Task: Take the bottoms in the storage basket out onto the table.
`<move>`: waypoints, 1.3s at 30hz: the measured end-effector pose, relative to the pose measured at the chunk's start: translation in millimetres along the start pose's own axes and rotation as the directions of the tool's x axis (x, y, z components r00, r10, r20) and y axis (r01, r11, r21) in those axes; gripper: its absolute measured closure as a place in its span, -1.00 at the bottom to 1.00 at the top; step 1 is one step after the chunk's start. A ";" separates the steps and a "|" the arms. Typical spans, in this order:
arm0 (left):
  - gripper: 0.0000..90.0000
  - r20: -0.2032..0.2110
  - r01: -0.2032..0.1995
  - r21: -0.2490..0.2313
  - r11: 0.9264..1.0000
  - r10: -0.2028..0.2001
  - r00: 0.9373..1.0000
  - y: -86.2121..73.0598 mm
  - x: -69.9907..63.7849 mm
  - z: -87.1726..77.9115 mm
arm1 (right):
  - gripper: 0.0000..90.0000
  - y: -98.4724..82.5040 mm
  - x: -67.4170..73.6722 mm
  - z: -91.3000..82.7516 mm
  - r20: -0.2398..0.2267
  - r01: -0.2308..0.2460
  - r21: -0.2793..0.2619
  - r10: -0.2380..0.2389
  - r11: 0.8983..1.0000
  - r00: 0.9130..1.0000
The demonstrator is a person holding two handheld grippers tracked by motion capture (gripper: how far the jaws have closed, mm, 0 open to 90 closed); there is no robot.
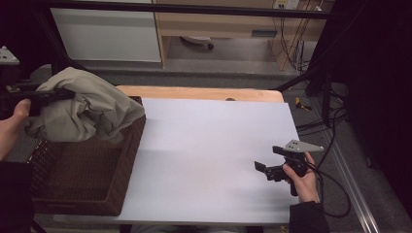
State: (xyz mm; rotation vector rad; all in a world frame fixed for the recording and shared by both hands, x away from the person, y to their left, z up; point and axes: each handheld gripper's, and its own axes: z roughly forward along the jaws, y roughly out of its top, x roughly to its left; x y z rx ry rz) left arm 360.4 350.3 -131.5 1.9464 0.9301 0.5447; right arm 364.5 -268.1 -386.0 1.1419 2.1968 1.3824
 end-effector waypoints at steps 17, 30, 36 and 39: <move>0.57 0.037 -0.039 -0.006 0.999 0.040 0.999 16.0 -15.7 8.4 | -0.99 -0.1 0.2 0.3 -0.003 -0.001 0.004 0.001 1.000 1.000; 0.57 0.076 -0.068 0.004 0.998 0.068 0.995 26.4 -30.9 23.1 | -0.99 0.0 -0.2 0.0 -0.004 0.001 -0.001 -0.001 1.000 1.000; 0.57 0.095 -0.082 0.003 0.997 0.081 0.992 32.4 -38.1 30.8 | -0.99 0.1 -0.3 -0.3 -0.003 0.002 -0.002 -0.002 1.000 1.000; 0.57 0.105 -0.088 0.002 0.996 0.087 0.991 35.9 -42.2 34.4 | -0.99 0.1 -0.4 -0.5 -0.003 0.002 -0.002 -0.003 1.000 1.000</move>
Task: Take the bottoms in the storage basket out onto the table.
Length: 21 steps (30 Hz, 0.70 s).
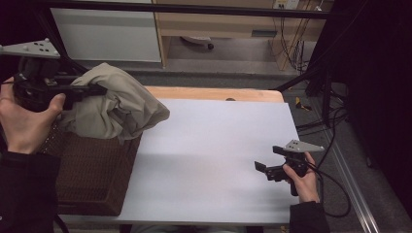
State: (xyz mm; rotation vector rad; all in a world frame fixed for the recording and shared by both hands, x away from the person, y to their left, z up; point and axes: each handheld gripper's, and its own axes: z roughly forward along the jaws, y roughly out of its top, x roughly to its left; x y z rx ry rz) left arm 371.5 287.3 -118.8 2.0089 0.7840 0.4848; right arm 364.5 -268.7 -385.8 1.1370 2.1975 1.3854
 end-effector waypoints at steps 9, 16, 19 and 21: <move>0.57 0.025 -0.013 0.001 1.000 0.013 1.000 7.1 -7.4 10.1 | -0.99 0.0 0.2 -0.5 -0.003 -0.004 0.001 0.004 1.000 1.000; 0.57 0.045 -0.025 0.000 1.000 0.025 0.999 11.9 -13.4 18.5 | -0.99 0.1 0.0 -1.0 -0.002 -0.002 -0.001 0.002 1.000 1.000; 0.57 0.051 -0.029 0.001 1.000 0.029 0.998 13.7 -15.5 21.8 | -0.99 0.1 -0.1 -1.2 -0.002 -0.002 0.000 0.002 1.000 1.000; 0.57 0.057 -0.029 0.000 1.000 0.029 0.998 15.0 -16.6 24.3 | -0.99 0.0 0.1 -0.9 -0.003 -0.001 -0.001 0.001 1.000 1.000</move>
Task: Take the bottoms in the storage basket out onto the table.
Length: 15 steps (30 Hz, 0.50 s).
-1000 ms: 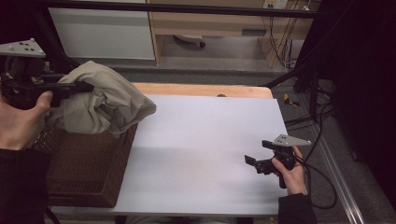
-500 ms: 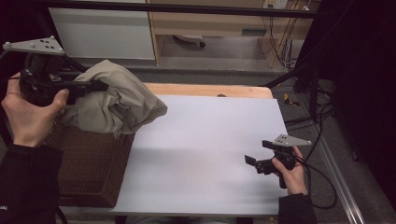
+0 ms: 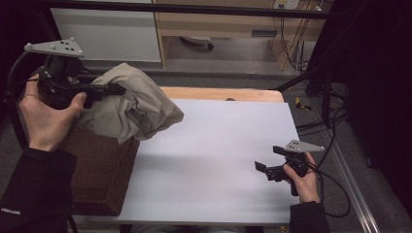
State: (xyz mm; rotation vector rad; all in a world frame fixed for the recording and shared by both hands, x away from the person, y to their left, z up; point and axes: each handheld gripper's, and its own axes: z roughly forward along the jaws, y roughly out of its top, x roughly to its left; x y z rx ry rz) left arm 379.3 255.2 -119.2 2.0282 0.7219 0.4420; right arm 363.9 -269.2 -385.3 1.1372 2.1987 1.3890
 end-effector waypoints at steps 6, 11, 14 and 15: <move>0.57 0.019 -0.012 0.001 1.000 0.011 1.000 5.0 -5.6 8.9 | -0.99 -0.1 0.0 0.4 0.001 0.000 0.002 0.000 1.000 1.000; 0.57 0.038 -0.018 -0.004 1.000 0.018 0.999 9.7 -11.7 17.0 | -0.99 0.0 -0.3 -0.3 0.000 0.001 -0.001 -0.001 1.000 1.000; 0.57 0.050 -0.024 -0.004 1.000 0.025 0.998 12.9 -15.3 21.8 | -0.99 0.0 -0.3 -0.3 -0.002 0.002 0.000 -0.002 1.000 1.000; 0.57 0.054 -0.027 -0.004 1.000 0.027 0.998 14.3 -16.8 24.0 | -0.99 0.0 -0.2 -0.3 -0.001 0.002 0.000 -0.002 1.000 1.000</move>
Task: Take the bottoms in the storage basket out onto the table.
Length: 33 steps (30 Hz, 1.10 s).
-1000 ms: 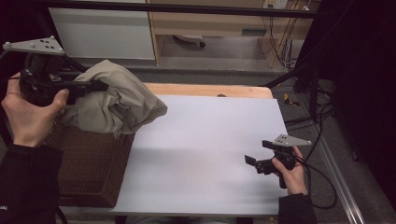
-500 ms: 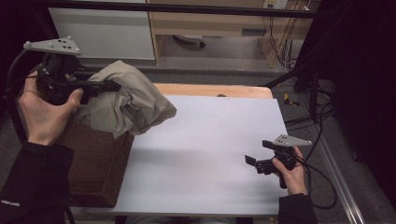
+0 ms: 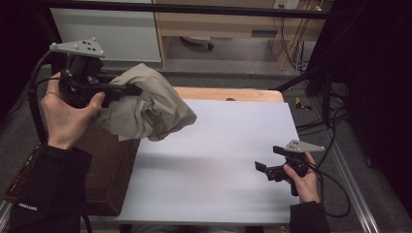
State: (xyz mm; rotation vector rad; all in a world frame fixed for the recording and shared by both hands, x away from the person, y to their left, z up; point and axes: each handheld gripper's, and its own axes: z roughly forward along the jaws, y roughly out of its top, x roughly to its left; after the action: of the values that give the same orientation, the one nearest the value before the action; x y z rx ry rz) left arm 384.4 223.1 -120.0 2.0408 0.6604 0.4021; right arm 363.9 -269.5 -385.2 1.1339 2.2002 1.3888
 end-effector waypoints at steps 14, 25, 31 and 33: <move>0.57 0.037 -0.012 0.034 0.999 0.011 0.999 0.4 -7.6 25.9 | -0.99 0.0 -0.2 -1.3 0.000 -0.001 -0.005 0.001 1.000 1.000; 0.57 0.054 -0.016 0.069 0.997 0.012 0.998 -6.0 -12.1 48.5 | -0.99 0.1 -0.3 -1.6 0.000 0.000 -0.005 0.000 1.000 1.000; 0.57 0.064 -0.016 0.084 0.996 0.011 0.998 -9.3 -15.3 59.1 | -0.99 0.1 -0.2 -1.6 -0.001 0.001 -0.004 -0.001 1.000 1.000; 0.57 0.068 -0.019 0.094 0.995 0.013 0.998 -10.8 -17.1 63.3 | -0.99 0.0 -0.1 -1.4 -0.001 0.001 -0.005 -0.001 1.000 1.000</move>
State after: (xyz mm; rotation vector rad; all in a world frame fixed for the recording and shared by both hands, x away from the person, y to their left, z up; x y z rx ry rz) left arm 400.4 174.6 -162.6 2.1409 0.6326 0.3153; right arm 363.1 -270.5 -384.6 1.1311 2.1967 1.3935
